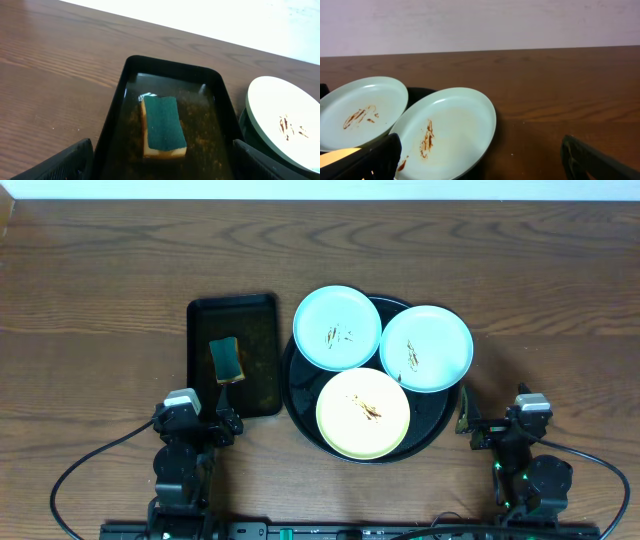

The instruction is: Clean dirty plates on tray and stack at the side

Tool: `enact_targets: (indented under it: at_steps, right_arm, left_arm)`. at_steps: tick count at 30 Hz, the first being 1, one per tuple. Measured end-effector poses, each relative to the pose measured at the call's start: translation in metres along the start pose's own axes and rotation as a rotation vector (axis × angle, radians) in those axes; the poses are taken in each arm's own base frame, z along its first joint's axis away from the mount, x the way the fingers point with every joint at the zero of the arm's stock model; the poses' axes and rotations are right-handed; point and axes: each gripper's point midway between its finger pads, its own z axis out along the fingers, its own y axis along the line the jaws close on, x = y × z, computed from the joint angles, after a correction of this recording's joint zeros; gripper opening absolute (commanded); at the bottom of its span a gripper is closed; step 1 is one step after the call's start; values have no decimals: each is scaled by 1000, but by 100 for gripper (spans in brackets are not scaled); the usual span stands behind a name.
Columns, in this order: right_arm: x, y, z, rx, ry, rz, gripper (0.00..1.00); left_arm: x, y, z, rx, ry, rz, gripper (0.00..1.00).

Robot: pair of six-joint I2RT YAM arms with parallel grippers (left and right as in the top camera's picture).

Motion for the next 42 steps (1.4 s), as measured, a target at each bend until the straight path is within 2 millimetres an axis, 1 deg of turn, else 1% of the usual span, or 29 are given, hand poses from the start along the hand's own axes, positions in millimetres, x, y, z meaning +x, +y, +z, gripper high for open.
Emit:
enact_targets:
  at_steps: [7,9,15,17,21,26,29,30,31,34,35,37,39,42]
  right_arm:
    - [7,0,-4,8,85,11,99]
    - [7,0,-4,12,124,16,99]
    - [-2,1,-5,25,261,34,99]
    - [-3,2,-5,29,328,43,99]
    - [-2,2,-5,40,520,57,99]
    - [-1,2,0,44,746,54,99]
    - [-7,8,13,8,799,75,99]
    - [-10,14,19,-26,807,91,99]
    - [-11,18,22,-49,808,101,99]
    - [-13,33,30,-142,805,139,98]
    - [-14,37,32,-168,802,148,92]
    - [-17,46,35,-221,788,163,88]
    - [-18,51,37,-256,779,168,88]
    - [-16,54,37,-271,790,178,83]
  left_arm:
    - [1,1,-4,-11,41,1,86]
    - [-4,0,-10,-19,71,4,86]
    - [-17,-2,-19,-42,164,11,86]
    - [-22,-3,-22,-57,214,-3,86]
    - [-35,-8,-23,-90,352,-10,86]
    - [-36,-12,-18,-137,581,2,86]
    - [-37,-13,-14,-169,699,12,86]
    - [-38,-14,-11,-176,722,14,93]
    - [-38,-14,-8,-180,736,16,98]
    - [-33,-17,-3,-176,775,3,98]
    - [-30,-18,-2,-173,788,-2,98]
    - [-28,-21,0,-160,798,-13,98]
    - [-30,-24,5,-146,784,-21,98]
    - [-40,-29,15,-118,728,-30,100]
